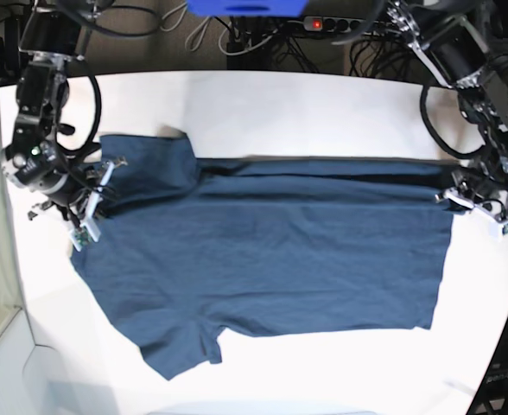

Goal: Layout the t-shirt on the table in an organized manner, then fold the t-shirt properly
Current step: 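Lift the shoulder edge with both grippers and fold it over the shirt, then regrasp the folded edge with the right gripper near the collar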

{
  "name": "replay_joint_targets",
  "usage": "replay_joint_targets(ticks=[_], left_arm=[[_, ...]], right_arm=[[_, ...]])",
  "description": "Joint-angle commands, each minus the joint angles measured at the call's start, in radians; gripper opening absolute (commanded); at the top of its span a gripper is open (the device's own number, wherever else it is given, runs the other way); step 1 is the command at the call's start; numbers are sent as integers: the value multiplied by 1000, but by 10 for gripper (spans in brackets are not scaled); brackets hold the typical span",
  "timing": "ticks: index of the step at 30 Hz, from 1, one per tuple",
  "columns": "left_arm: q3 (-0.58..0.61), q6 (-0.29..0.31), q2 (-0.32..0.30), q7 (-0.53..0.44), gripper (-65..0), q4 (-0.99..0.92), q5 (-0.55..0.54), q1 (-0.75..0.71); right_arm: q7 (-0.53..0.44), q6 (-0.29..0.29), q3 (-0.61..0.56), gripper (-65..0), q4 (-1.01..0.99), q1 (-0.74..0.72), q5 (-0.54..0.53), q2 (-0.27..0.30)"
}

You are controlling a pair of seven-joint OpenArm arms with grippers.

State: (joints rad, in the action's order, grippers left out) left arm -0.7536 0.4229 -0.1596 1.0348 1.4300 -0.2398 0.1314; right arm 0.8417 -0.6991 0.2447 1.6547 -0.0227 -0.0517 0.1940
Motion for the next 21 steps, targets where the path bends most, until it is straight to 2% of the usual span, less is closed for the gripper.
replay_joint_targets(ticks=[1, 8, 10, 13, 16, 19, 21], left_arm=[[-4, 0, -16, -20, -646, 7, -10, 24], [-1, 0, -16, -20, -643, -4, -7, 35], [-4, -3, -16, -20, -606, -28, -7, 37], [-4, -5, -18, -20, -479, -48, -7, 37], [-5, -5, -18, -20, -329, -44, -7, 37], [-5, -2, -18, -17, -291, -13, -14, 35], [-7, -2, -18, -14, -289, 35, -16, 26]], right_arm=[[-17, 1, 3, -650, 3, -23, -4, 12], [-19, 1, 2, -650, -70, -35, -4, 26], [-19, 1, 2, -643, -86, -38, -4, 26], [-11, 1, 2, -538, -89, -44, -4, 37], [-9, 1, 2, -389, -80, -43, -4, 45], [-8, 1, 9, -285, -38, -30, -4, 46], [-8, 1, 9, -260, 19, 11, -4, 54]])
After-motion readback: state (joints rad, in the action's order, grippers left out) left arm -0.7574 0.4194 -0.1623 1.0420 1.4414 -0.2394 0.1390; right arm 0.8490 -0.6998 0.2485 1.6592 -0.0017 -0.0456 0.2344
